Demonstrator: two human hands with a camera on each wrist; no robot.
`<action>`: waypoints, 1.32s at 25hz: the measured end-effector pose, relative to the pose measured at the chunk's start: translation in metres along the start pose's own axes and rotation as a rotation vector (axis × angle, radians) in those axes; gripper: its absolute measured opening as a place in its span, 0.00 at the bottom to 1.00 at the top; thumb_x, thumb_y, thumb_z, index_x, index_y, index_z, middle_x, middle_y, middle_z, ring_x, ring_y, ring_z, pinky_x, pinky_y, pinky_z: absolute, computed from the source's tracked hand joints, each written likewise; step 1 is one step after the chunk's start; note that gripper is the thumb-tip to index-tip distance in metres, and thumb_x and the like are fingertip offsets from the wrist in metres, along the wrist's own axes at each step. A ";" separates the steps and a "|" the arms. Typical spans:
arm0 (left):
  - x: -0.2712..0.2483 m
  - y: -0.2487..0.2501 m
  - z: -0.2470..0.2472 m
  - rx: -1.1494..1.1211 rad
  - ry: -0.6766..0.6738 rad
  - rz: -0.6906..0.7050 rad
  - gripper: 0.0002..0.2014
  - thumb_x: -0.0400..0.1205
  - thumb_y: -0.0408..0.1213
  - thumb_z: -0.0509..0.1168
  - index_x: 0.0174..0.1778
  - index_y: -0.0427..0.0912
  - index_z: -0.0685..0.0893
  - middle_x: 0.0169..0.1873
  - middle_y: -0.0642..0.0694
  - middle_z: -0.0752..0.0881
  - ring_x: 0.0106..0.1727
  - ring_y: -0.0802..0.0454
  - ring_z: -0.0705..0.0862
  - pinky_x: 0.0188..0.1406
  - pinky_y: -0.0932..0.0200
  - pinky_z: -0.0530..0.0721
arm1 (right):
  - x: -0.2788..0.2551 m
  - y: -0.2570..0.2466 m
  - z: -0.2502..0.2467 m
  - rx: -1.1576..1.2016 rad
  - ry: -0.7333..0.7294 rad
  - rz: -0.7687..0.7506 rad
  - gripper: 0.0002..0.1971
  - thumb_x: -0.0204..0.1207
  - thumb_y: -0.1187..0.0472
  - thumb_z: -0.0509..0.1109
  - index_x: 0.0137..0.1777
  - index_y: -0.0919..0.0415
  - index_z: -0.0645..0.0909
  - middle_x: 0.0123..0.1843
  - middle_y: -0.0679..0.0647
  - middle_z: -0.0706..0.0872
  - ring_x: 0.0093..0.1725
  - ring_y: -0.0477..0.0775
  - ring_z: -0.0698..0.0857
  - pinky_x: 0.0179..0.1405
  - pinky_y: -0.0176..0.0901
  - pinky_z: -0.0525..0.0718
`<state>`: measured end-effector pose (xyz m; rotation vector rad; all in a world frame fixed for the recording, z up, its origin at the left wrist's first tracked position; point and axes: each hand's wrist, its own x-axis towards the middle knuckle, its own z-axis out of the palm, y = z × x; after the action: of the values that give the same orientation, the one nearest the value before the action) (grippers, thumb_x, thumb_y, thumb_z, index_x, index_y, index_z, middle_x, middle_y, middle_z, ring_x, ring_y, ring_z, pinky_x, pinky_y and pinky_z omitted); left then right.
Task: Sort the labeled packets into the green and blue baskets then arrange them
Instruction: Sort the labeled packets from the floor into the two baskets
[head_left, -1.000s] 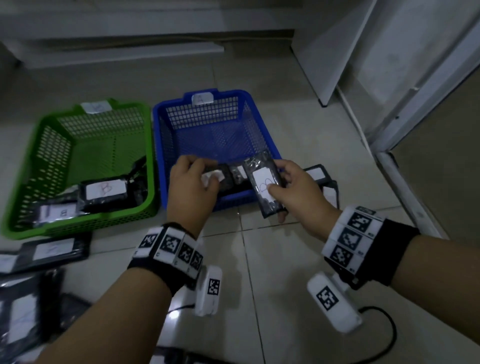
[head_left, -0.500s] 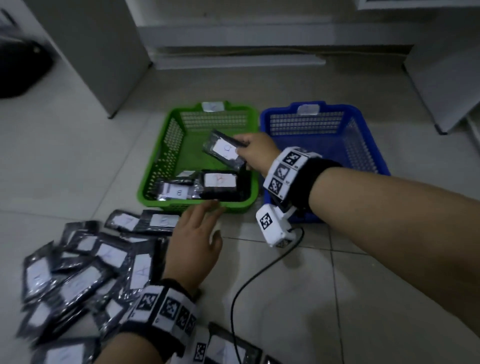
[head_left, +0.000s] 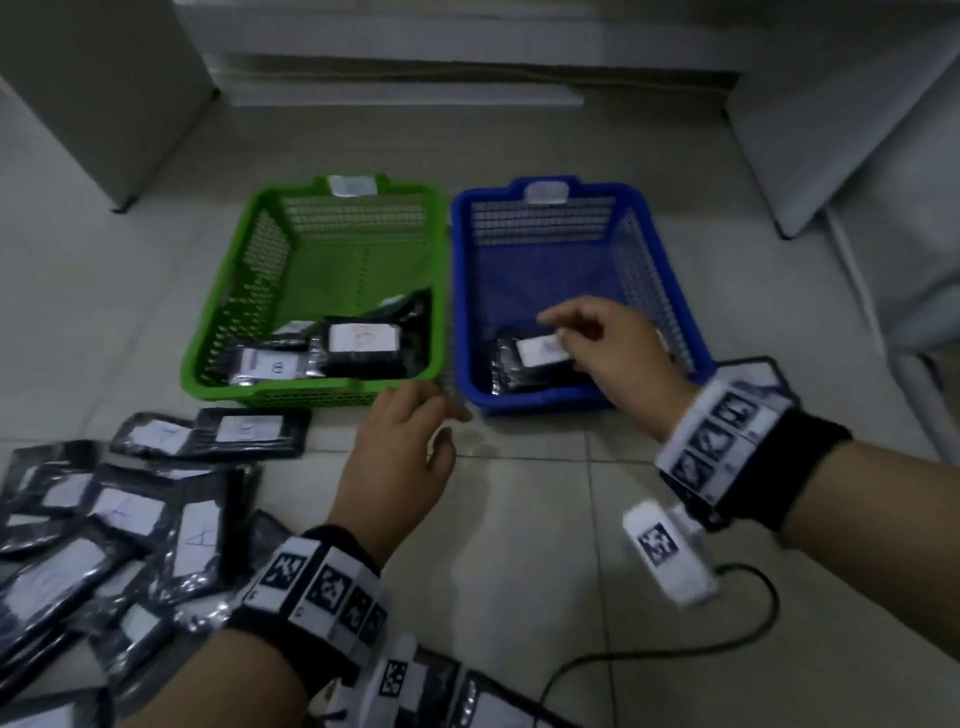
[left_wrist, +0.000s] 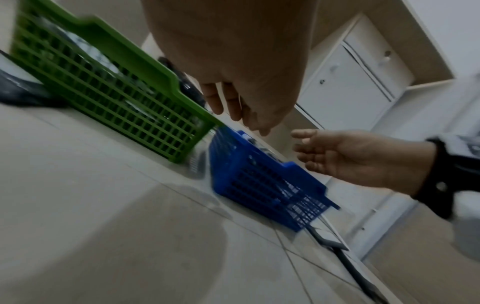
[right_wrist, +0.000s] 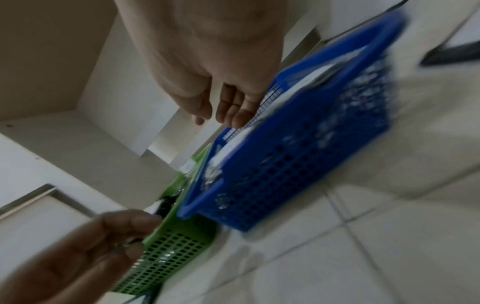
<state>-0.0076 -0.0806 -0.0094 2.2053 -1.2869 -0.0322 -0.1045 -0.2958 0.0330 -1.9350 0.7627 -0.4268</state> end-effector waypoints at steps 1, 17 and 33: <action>0.006 0.016 0.012 -0.041 -0.024 0.037 0.12 0.75 0.33 0.61 0.52 0.48 0.84 0.52 0.49 0.80 0.54 0.49 0.77 0.54 0.60 0.72 | -0.022 0.021 -0.026 -0.039 0.074 -0.004 0.12 0.75 0.71 0.67 0.52 0.57 0.86 0.48 0.54 0.87 0.46 0.47 0.85 0.49 0.31 0.83; 0.076 0.216 0.228 -0.171 -0.481 0.158 0.23 0.78 0.41 0.65 0.69 0.41 0.74 0.64 0.40 0.74 0.62 0.40 0.78 0.60 0.48 0.80 | -0.168 0.222 -0.193 -0.529 0.090 0.374 0.48 0.62 0.49 0.81 0.81 0.53 0.61 0.79 0.53 0.69 0.76 0.60 0.67 0.76 0.48 0.63; 0.062 0.205 0.180 -0.436 -0.450 -0.172 0.06 0.81 0.41 0.65 0.49 0.44 0.82 0.45 0.48 0.86 0.45 0.55 0.83 0.36 0.73 0.73 | -0.164 0.170 -0.170 -0.154 -0.114 0.377 0.10 0.72 0.57 0.75 0.45 0.54 0.76 0.39 0.43 0.79 0.42 0.45 0.78 0.38 0.36 0.74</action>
<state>-0.1903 -0.2895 -0.0421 1.9728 -1.1653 -0.8367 -0.3817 -0.3548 -0.0347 -1.8816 1.0834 -0.0278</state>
